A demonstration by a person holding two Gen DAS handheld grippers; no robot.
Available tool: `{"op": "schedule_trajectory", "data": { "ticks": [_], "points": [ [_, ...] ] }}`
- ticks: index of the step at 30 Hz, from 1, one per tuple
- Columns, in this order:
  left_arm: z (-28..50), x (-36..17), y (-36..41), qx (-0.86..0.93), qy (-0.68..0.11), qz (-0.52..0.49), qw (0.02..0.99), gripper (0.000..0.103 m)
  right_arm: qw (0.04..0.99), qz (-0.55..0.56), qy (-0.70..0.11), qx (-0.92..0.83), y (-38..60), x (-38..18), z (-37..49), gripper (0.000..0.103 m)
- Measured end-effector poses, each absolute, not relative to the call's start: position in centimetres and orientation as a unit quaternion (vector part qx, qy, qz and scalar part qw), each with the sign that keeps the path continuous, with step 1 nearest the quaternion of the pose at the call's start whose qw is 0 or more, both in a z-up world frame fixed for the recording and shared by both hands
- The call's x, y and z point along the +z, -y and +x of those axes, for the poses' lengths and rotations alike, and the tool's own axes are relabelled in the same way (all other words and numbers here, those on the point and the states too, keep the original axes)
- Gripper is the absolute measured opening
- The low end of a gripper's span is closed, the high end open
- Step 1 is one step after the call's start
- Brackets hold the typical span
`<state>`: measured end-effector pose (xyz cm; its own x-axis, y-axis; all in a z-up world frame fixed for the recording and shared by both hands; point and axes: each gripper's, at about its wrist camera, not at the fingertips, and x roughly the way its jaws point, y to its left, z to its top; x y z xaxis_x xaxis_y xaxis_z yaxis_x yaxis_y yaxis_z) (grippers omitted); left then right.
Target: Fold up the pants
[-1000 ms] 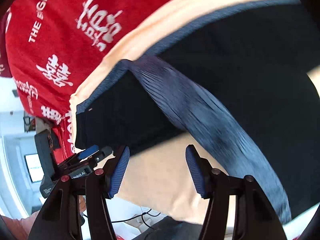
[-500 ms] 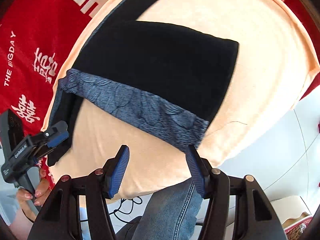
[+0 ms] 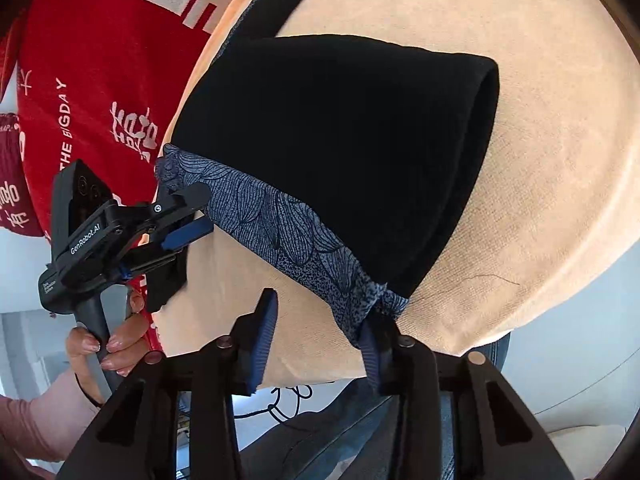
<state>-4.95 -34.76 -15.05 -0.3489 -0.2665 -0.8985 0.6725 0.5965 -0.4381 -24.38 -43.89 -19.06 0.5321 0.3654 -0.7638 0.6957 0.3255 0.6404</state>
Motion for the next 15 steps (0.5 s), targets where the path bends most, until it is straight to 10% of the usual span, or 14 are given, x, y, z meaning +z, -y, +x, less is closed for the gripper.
{"op": "schedule_trajectory", "data": {
  "ticks": [1, 5, 7, 15],
  "points": [
    [-5.0, -15.1, 34.8, -0.421, -0.704, 0.148, 0.552, 0.079, 0.659, 0.574, -0.472, -0.12, 44.1, -19.3, -24.4, 0.003],
    [-4.4, -15.1, 34.9, -0.417, -0.721, 0.122, 0.54, 0.07, 0.661, 0.586, -0.462, -0.085, 45.3, -17.9, -24.0, 0.003],
    [-4.3, -15.4, 35.3, -0.419, -0.738, 0.097, 0.519, 0.023, 0.666, 0.588, -0.455, -0.064, 45.9, -16.6, -23.6, 0.003],
    [-3.5, -10.7, 37.9, -0.434, -0.714, 0.061, 0.546, 0.023, 0.691, 0.588, -0.42, -0.003, 52.1, -11.0, -19.4, 0.003]
  ]
}}
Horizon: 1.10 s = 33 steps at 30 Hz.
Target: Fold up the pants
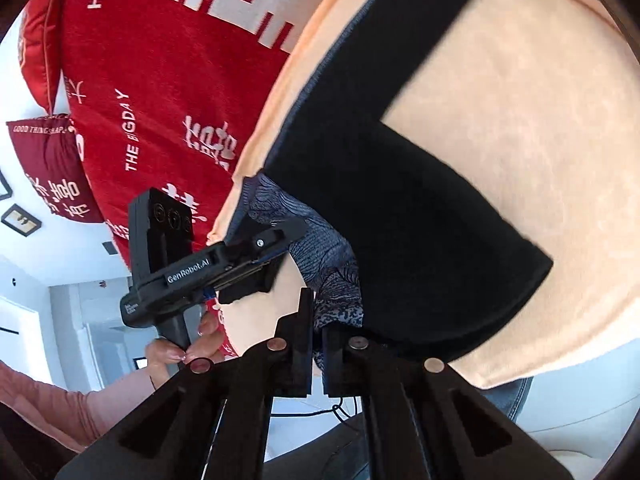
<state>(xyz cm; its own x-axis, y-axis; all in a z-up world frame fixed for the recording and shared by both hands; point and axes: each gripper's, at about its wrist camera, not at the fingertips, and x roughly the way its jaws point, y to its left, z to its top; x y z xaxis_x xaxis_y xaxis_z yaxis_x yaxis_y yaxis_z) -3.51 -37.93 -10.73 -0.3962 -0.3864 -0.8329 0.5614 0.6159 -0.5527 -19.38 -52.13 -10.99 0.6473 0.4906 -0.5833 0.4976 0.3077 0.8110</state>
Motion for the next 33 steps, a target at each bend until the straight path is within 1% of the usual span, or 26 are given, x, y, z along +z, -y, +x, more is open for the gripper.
{"op": "schedule_trajectory", "data": {
  "ticks": [5, 9, 11, 14, 15, 16, 17, 18, 19, 20, 21, 22, 23, 24, 27, 28, 30, 32, 33],
  "points": [
    [-1.3, -8.8, 41.9, -0.436, -0.695, 0.044, 0.57, 0.023, 0.719, 0.574, -0.391, 0.015, 58.9, -7.3, -15.2, 0.003],
    [1.5, -7.9, 45.0, -0.44, -0.67, 0.04, 0.596, 0.023, 0.741, 0.546, -0.39, 0.007, 64.8, -5.5, -10.7, 0.003],
    [2.7, -7.6, 46.5, -0.437, -0.652, 0.044, 0.618, 0.023, 0.742, 0.534, -0.404, -0.011, 67.7, -5.8, -7.9, 0.003],
    [4.5, -7.7, 48.3, -0.42, -0.631, 0.073, 0.649, 0.023, 0.74, 0.511, -0.436, -0.04, 71.0, -7.9, -5.6, 0.004],
    [5.0, -7.9, 48.8, -0.41, -0.627, 0.088, 0.657, 0.023, 0.739, 0.5, -0.448, -0.05, 71.8, -8.6, -5.0, 0.006],
    [5.4, -8.2, 49.0, -0.401, -0.625, 0.103, 0.661, 0.026, 0.738, 0.491, -0.459, -0.059, 72.5, -9.4, -4.6, 0.007],
    [5.8, -8.5, 49.1, -0.393, -0.626, 0.116, 0.664, 0.035, 0.736, 0.481, -0.47, -0.073, 73.1, -10.2, -3.8, 0.007],
    [6.1, -8.7, 49.0, -0.381, -0.623, 0.128, 0.671, 0.064, 0.734, 0.473, -0.479, -0.083, 73.3, -10.8, -3.4, 0.007],
    [6.2, -8.7, 48.6, -0.37, -0.616, 0.136, 0.682, 0.08, 0.733, 0.462, -0.49, -0.095, 73.6, -11.3, -2.9, 0.008],
    [6.3, -8.6, 48.1, -0.358, -0.609, 0.134, 0.695, 0.08, 0.734, 0.446, -0.501, -0.107, 73.7, -11.7, -2.4, 0.013],
    [6.3, -8.6, 47.6, -0.353, -0.607, 0.142, 0.697, 0.08, 0.738, 0.428, -0.509, -0.12, 73.6, -11.7, -2.2, 0.037],
    [6.4, -8.8, 47.1, -0.344, -0.61, 0.154, 0.697, 0.08, 0.747, 0.399, -0.514, -0.141, 73.4, -11.4, -1.9, 0.08],
    [6.3, -9.0, 46.5, -0.333, -0.61, 0.164, 0.7, 0.08, 0.757, 0.383, -0.508, -0.152, 73.4, -10.7, -1.9, 0.092],
    [6.3, -9.2, 45.8, -0.321, -0.61, 0.175, 0.703, 0.08, 0.765, 0.377, -0.499, -0.154, 73.1, -9.9, -2.4, 0.094],
    [6.1, -10.6, 42.9, -0.273, -0.607, 0.223, 0.713, 0.08, 0.78, 0.374, -0.474, -0.165, 71.2, -7.9, -5.2, 0.094],
    [6.2, -11.1, 42.1, -0.258, -0.609, 0.232, 0.713, 0.08, 0.778, 0.381, -0.47, -0.168, 70.6, -7.9, -6.2, 0.094],
    [6.7, -12.5, 40.1, -0.225, -0.628, 0.237, 0.706, 0.08, 0.749, 0.404, -0.489, -0.192, 69.2, -9.4, -8.6, 0.092],
    [7.1, -14.0, 38.1, -0.19, -0.646, 0.236, 0.7, 0.08, 0.71, 0.445, -0.503, -0.213, 68.3, -12.1, -10.6, 0.084],
    [7.2, -14.5, 37.6, -0.181, -0.65, 0.237, 0.699, 0.08, 0.689, 0.467, -0.507, -0.223, 68.2, -13.5, -11.3, 0.07]
  ]
}}
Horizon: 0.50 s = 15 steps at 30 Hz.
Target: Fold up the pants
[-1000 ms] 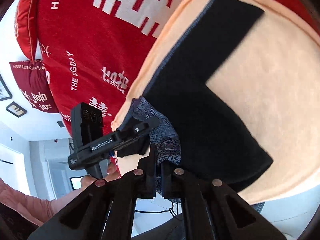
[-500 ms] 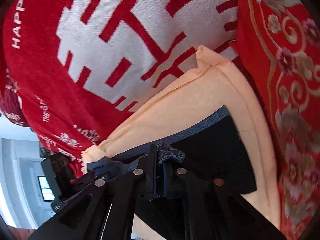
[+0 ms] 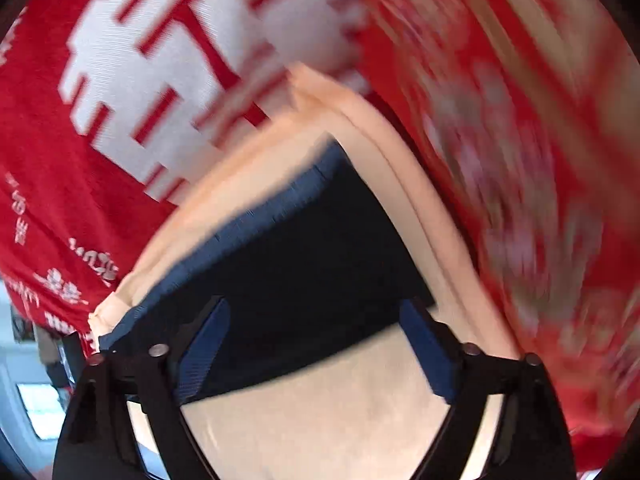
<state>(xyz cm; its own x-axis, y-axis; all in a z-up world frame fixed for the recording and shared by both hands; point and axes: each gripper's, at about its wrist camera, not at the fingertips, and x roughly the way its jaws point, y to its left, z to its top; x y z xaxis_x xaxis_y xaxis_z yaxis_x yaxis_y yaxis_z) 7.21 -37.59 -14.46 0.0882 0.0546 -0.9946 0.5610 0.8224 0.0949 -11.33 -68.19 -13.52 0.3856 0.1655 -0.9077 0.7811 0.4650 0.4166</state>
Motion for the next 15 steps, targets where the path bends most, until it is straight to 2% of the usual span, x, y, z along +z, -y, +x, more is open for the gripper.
{"op": "schedule_trajectory", "data": {
  "ticks": [1, 5, 6, 7, 8, 11, 12, 15],
  "points": [
    [7.3, -15.0, 37.0, -0.174, -0.656, 0.236, 0.696, 0.08, 0.674, 0.492, -0.501, -0.23, 68.3, -14.7, -11.9, 0.061],
    [7.5, -15.6, 36.9, -0.176, -0.652, 0.236, 0.699, 0.082, 0.665, 0.529, -0.467, -0.246, 69.1, -17.0, -11.7, 0.057],
    [7.6, -15.7, 37.1, -0.179, -0.648, 0.242, 0.699, 0.082, 0.667, 0.529, -0.463, -0.248, 69.1, -16.9, -11.6, 0.05],
    [7.6, -15.7, 37.5, -0.183, -0.646, 0.247, 0.699, 0.082, 0.668, 0.527, -0.467, -0.24, 69.1, -16.8, -11.3, 0.022],
    [7.6, -15.7, 37.7, -0.184, -0.646, 0.248, 0.698, 0.082, 0.67, 0.526, -0.468, -0.234, 69.1, -16.4, -11.3, 0.017],
    [7.9, -15.2, 37.6, -0.195, -0.653, 0.241, 0.691, 0.082, 0.693, 0.5, -0.471, -0.219, 68.6, -14.5, -12.2, 0.011],
    [7.8, -15.1, 37.4, -0.199, -0.654, 0.241, 0.689, 0.082, 0.694, 0.486, -0.482, -0.222, 68.4, -14.3, -12.5, 0.006],
    [6.8, -15.6, 36.6, -0.205, -0.657, 0.245, 0.683, 0.082, 0.674, 0.443, -0.536, -0.249, 68.7, -16.4, -13.9, 0.006]
  ]
}}
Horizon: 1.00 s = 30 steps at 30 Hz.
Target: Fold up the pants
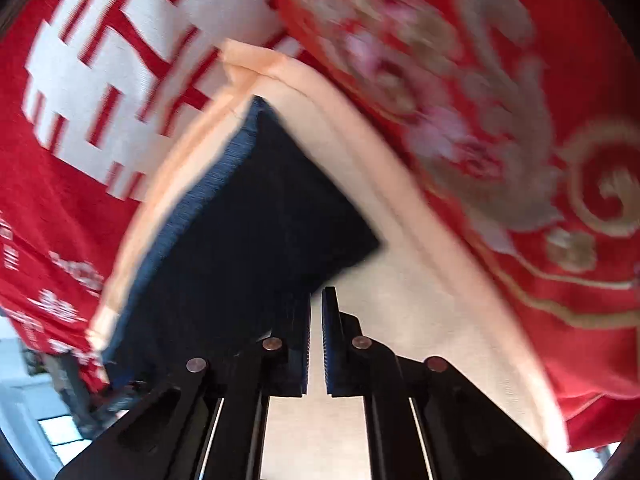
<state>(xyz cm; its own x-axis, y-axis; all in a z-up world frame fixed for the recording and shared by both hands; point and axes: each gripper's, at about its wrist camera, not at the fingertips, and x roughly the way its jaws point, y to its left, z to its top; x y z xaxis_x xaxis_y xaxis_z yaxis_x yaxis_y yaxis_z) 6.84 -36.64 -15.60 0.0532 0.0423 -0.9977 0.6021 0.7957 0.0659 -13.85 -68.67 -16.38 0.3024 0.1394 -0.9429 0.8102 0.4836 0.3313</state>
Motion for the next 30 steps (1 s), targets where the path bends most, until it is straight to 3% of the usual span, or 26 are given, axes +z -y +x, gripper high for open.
{"op": "schedule_trajectory", "data": {
  "ticks": [4, 5, 6, 7, 12, 15, 16, 17, 18, 23, 26, 30],
  "points": [
    [7.2, -15.5, 36.0, -0.196, -0.666, 0.226, 0.683, 0.082, 0.694, 0.481, -0.497, -0.198, 68.1, -15.5, -14.4, 0.016],
    [7.4, -15.4, 36.0, -0.195, -0.667, 0.224, 0.683, 0.082, 0.701, 0.48, -0.489, -0.198, 67.9, -15.0, -14.2, 0.023],
    [7.4, -15.2, 36.1, -0.195, -0.665, 0.226, 0.685, 0.082, 0.706, 0.476, -0.484, -0.203, 67.8, -14.9, -13.9, 0.043],
    [7.7, -15.0, 36.2, -0.196, -0.663, 0.228, 0.686, 0.082, 0.707, 0.475, -0.481, -0.208, 67.9, -15.0, -13.7, 0.053],
    [8.3, -14.3, 38.1, -0.199, -0.659, 0.218, 0.692, 0.082, 0.695, 0.525, -0.445, -0.209, 68.4, -16.9, -12.4, 0.049],
    [8.2, -13.1, 41.2, -0.224, -0.638, 0.211, 0.706, 0.082, 0.7, 0.528, -0.436, -0.204, 68.3, -17.0, -12.3, 0.031],
    [8.2, -12.9, 42.7, -0.237, -0.63, 0.212, 0.708, 0.082, 0.698, 0.524, -0.443, -0.206, 68.2, -17.1, -12.0, 0.017],
    [8.1, -13.0, 43.9, -0.248, -0.625, 0.215, 0.708, 0.082, 0.695, 0.517, -0.454, -0.208, 68.2, -17.3, -11.6, 0.01],
    [8.0, -13.3, 45.4, -0.258, -0.622, 0.219, 0.706, 0.082, 0.695, 0.512, -0.459, -0.208, 68.2, -17.2, -11.4, 0.008],
    [6.3, -13.6, 51.1, -0.312, -0.598, 0.239, 0.699, 0.082, 0.732, 0.452, -0.475, -0.183, 67.1, -13.8, -11.7, 0.007],
    [3.6, -14.5, 52.6, -0.325, -0.606, 0.262, 0.677, 0.082, 0.712, 0.412, -0.539, -0.182, 67.0, -16.8, -11.1, 0.009],
    [3.3, -15.6, 51.5, -0.323, -0.604, 0.253, 0.683, 0.089, 0.696, 0.446, -0.516, -0.225, 67.9, -15.8, -12.7, 0.029]
  ]
}}
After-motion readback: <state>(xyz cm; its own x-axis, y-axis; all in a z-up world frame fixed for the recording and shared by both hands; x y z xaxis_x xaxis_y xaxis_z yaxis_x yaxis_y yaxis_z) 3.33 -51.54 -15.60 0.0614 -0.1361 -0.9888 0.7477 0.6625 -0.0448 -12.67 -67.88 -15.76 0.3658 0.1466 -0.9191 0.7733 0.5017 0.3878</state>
